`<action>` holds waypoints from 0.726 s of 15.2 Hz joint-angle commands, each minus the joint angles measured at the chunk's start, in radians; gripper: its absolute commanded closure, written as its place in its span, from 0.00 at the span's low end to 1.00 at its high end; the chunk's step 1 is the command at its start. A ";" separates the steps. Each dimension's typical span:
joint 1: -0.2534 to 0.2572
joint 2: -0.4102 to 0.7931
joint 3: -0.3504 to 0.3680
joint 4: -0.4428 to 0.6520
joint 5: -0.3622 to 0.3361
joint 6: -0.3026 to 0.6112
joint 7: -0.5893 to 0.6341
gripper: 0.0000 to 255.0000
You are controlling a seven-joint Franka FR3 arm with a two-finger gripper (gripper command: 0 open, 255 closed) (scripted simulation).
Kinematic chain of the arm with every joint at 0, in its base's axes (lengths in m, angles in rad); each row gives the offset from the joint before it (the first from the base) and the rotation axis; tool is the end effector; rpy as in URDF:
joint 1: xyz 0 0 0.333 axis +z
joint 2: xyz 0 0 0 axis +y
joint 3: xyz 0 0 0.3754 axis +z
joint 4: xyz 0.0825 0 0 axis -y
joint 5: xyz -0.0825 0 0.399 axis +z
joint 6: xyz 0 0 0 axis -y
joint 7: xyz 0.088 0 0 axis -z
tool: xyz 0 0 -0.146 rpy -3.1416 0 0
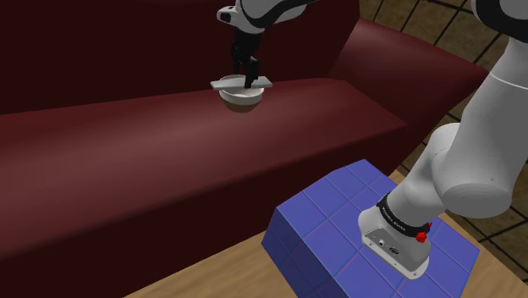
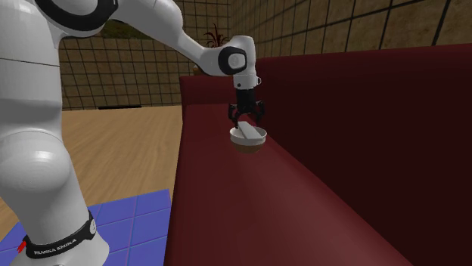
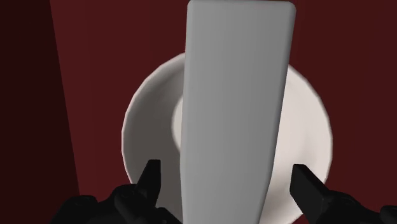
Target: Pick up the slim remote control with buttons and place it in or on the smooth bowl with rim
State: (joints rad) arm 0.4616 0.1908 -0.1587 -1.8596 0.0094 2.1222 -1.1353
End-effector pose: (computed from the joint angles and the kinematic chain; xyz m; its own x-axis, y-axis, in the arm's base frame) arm 0.6113 0.1970 0.4372 0.1324 0.9911 0.0117 0.9882 -0.1329 0.0764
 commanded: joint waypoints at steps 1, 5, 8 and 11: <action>0.000 -0.019 -0.001 0.026 -0.003 -0.045 0.001 0.00; 0.002 -0.039 -0.001 0.061 -0.007 -0.100 0.003 0.00; 0.002 -0.039 -0.001 0.061 -0.007 -0.100 0.003 0.00; 0.002 -0.039 -0.001 0.061 -0.007 -0.100 0.003 0.00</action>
